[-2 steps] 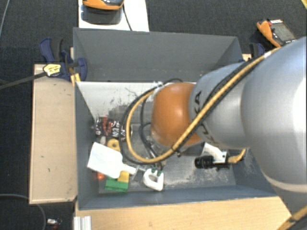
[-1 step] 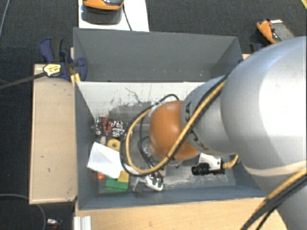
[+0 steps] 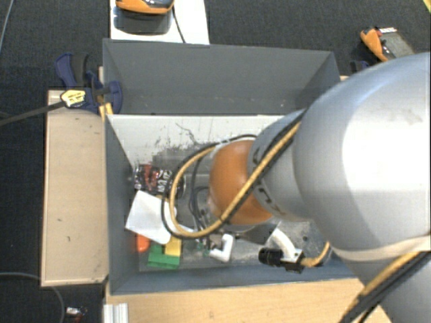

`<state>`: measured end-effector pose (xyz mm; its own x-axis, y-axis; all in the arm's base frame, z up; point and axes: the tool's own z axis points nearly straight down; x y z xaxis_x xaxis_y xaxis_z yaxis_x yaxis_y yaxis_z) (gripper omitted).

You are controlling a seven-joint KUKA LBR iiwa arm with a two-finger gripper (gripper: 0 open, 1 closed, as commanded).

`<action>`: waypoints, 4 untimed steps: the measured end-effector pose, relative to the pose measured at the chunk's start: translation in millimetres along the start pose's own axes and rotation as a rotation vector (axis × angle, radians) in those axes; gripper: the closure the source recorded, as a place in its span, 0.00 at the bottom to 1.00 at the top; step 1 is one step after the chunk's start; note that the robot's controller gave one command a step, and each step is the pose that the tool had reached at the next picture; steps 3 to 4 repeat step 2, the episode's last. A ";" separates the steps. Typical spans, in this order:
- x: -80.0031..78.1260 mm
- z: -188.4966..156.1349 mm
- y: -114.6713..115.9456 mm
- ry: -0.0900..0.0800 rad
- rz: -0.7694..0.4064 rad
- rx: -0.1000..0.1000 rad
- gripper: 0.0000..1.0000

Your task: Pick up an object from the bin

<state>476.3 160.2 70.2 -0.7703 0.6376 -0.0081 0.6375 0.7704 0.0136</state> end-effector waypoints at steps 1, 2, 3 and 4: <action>0.0 0.0 0.0 0.000 0.002 0.000 1.00; -1.9 -112.1 2.5 -0.003 -0.003 -0.004 1.00; -1.9 -112.1 2.5 -0.003 -0.003 -0.004 1.00; -1.9 -112.1 2.5 -0.003 -0.003 -0.004 1.00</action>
Offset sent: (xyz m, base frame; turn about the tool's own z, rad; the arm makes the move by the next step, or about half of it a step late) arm -0.0002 0.0000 0.1102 0.0010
